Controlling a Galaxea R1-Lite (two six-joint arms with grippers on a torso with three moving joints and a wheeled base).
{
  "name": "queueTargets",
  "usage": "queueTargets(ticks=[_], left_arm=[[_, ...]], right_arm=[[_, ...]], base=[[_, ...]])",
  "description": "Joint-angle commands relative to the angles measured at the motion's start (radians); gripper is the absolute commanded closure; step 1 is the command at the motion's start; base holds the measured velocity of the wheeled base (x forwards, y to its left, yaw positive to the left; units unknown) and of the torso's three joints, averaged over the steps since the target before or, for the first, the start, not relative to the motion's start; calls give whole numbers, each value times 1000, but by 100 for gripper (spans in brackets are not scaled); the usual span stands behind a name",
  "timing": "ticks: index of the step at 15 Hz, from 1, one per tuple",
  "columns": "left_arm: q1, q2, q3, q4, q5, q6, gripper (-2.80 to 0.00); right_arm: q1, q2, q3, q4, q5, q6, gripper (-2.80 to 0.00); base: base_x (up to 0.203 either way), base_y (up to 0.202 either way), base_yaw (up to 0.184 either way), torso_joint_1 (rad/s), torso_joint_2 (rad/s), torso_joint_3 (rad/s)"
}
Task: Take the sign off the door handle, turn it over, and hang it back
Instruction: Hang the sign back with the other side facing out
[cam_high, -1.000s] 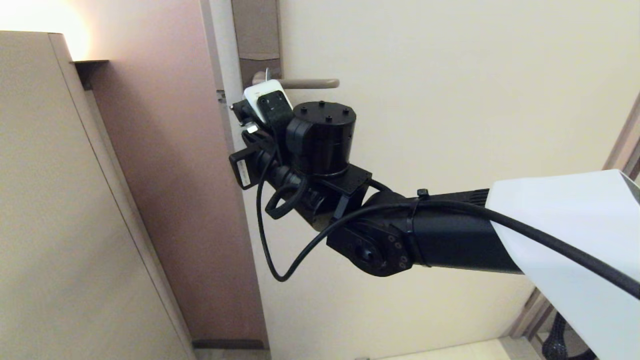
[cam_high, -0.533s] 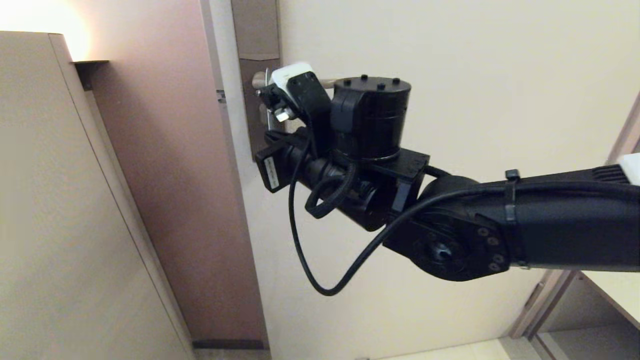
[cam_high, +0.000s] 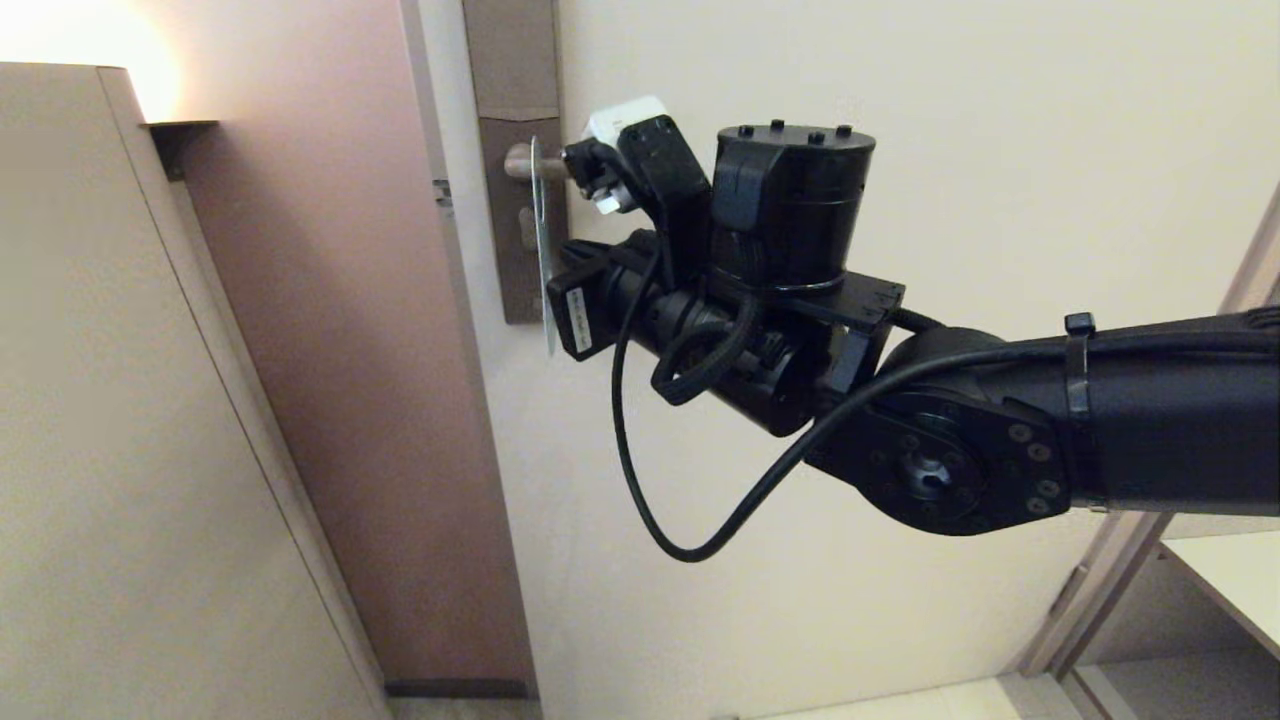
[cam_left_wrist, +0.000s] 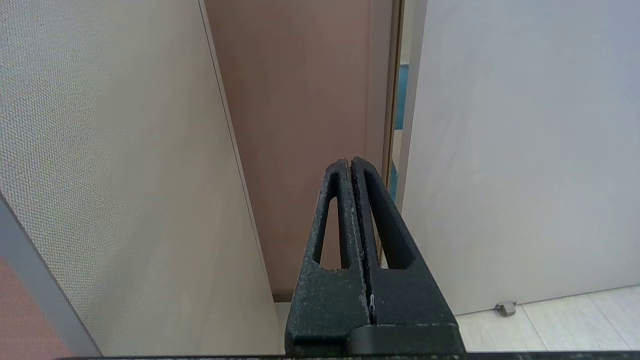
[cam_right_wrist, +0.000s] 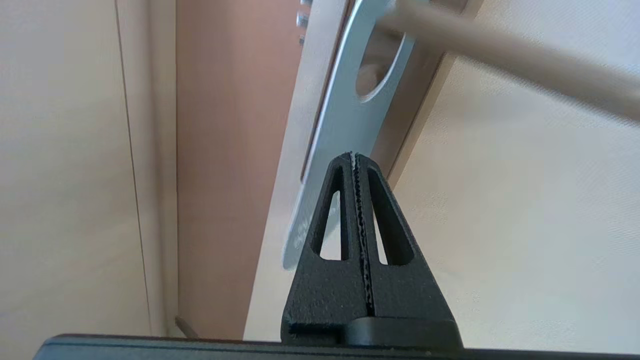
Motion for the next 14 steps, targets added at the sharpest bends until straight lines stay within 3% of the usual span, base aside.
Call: queueTargets(ticks=[1, 14], left_arm=[[0, 2, 0, 0, 0, 0, 0], [1, 0, 0, 1, 0, 0, 0]], right_arm=[[0, 33, -13, -8, -1, -3, 0], [9, 170, -171, -11, -3, -1, 0]], base=[[0, 0, 0, 0, 0, 0], [0, 0, 0, 0, 0, 0]])
